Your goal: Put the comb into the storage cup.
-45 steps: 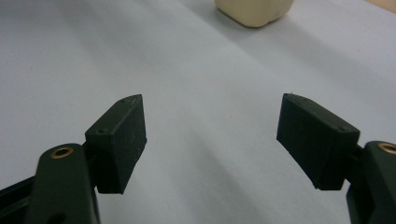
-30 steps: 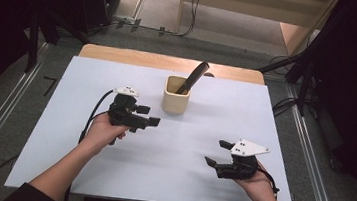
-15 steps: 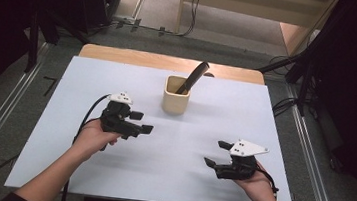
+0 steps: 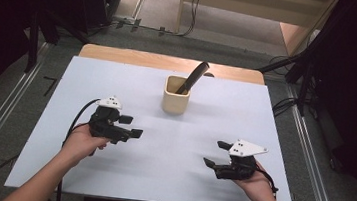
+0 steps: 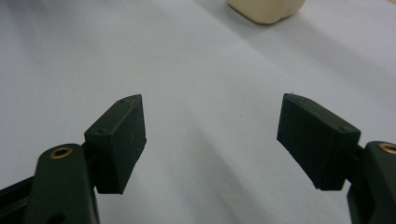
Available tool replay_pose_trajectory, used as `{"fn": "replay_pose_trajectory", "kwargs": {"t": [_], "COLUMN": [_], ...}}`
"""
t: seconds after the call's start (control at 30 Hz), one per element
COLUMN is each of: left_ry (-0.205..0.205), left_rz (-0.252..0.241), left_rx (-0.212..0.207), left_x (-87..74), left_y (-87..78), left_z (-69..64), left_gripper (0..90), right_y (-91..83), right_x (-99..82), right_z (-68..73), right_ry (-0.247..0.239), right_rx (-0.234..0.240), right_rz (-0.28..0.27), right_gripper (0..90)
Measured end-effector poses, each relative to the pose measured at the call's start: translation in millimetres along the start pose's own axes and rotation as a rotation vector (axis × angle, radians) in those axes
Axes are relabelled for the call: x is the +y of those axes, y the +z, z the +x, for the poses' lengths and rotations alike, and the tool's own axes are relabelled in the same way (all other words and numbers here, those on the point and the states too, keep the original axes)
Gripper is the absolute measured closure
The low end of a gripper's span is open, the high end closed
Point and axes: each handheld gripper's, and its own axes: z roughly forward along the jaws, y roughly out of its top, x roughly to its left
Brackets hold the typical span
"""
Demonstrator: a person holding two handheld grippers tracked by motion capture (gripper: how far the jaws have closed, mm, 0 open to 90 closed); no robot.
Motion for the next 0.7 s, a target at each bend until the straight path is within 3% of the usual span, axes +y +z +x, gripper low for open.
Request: {"fn": "replay_pose_trajectory", "kwargs": {"t": [0.7], "left_ry": [0.000], "left_rz": [0.053], "left_rx": [0.044], "left_x": [-24.9], "left_y": [-15.9], "left_z": [1.2], "left_gripper": [29.8], "right_y": [0.5], "right_x": [-0.3], "right_z": [0.3], "right_ry": [-0.010], "right_rx": [-0.003], "right_rz": [0.004], "right_gripper": [22.0]}}
